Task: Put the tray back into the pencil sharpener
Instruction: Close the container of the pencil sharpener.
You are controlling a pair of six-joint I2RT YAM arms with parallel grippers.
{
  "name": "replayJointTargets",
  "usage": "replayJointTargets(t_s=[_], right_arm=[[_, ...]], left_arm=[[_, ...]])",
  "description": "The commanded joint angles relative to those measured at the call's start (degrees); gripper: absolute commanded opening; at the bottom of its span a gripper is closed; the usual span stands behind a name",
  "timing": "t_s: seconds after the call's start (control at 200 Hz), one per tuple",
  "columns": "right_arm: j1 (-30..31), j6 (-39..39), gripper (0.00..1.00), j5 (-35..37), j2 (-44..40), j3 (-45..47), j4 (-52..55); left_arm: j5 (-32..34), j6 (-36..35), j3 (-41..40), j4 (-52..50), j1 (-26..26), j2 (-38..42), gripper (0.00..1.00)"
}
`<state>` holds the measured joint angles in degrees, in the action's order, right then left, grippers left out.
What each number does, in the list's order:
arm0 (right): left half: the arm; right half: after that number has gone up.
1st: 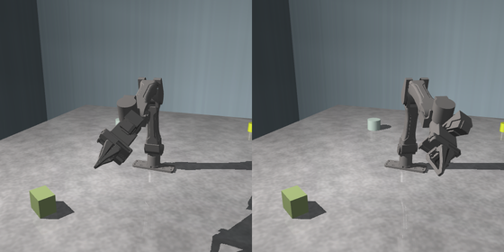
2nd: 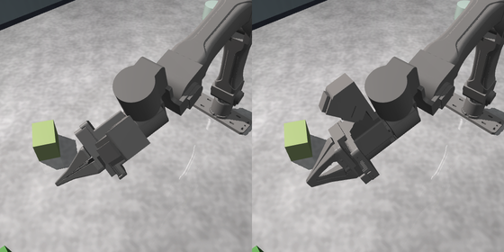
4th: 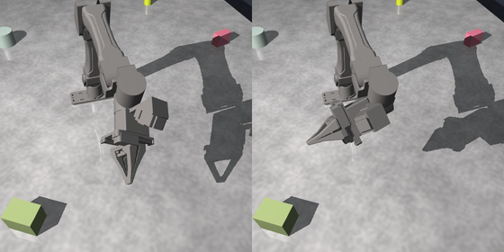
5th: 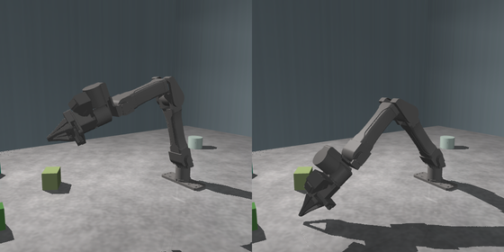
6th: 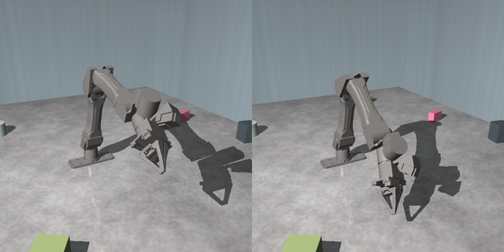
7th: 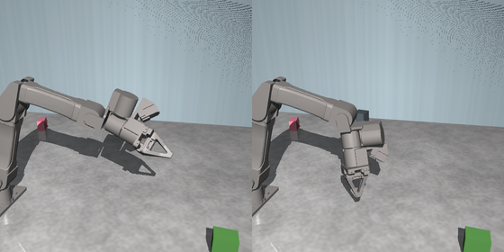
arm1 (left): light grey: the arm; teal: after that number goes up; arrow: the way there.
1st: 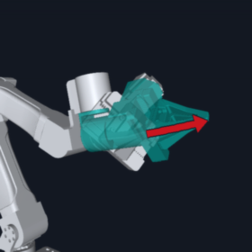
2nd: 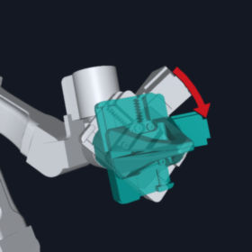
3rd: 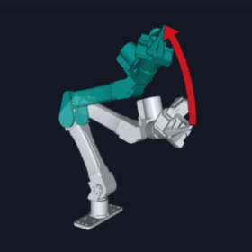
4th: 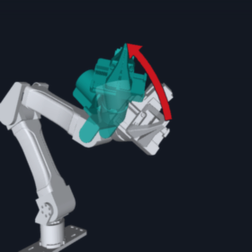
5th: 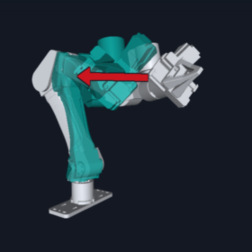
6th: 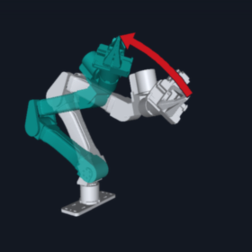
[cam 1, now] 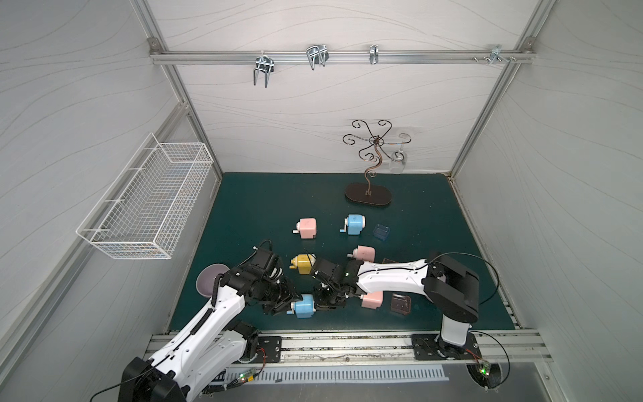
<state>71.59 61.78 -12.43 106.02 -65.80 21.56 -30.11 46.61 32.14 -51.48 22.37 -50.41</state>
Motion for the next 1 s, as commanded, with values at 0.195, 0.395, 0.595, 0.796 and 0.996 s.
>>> replayJointTargets(t_s=[0.195,0.395,0.595,0.796,0.996], right_arm=[[0.73,-1.44,0.09,6.88,-4.48,-1.83,8.49],[0.74,-1.84,0.1,7.64,-5.39,-1.75,8.94],[0.9,-2.05,0.11,7.61,-5.47,-1.71,8.97],[1.26,-2.72,0.12,8.68,-6.35,-2.37,9.89],[1.24,-4.24,0.13,10.03,-7.7,-3.25,11.56]], left_arm=[[1.81,-0.69,1.14,-0.86,-0.05,-0.39,0.54],[2.22,-0.75,1.26,-1.14,-0.05,-0.22,0.55],[2.96,-0.7,2.46,-1.88,-0.05,1.17,0.57],[3.28,-1.36,4.04,-2.8,-0.05,1.45,0.59],[4.52,-2.32,7.34,-5.56,-0.05,2.5,0.62]])
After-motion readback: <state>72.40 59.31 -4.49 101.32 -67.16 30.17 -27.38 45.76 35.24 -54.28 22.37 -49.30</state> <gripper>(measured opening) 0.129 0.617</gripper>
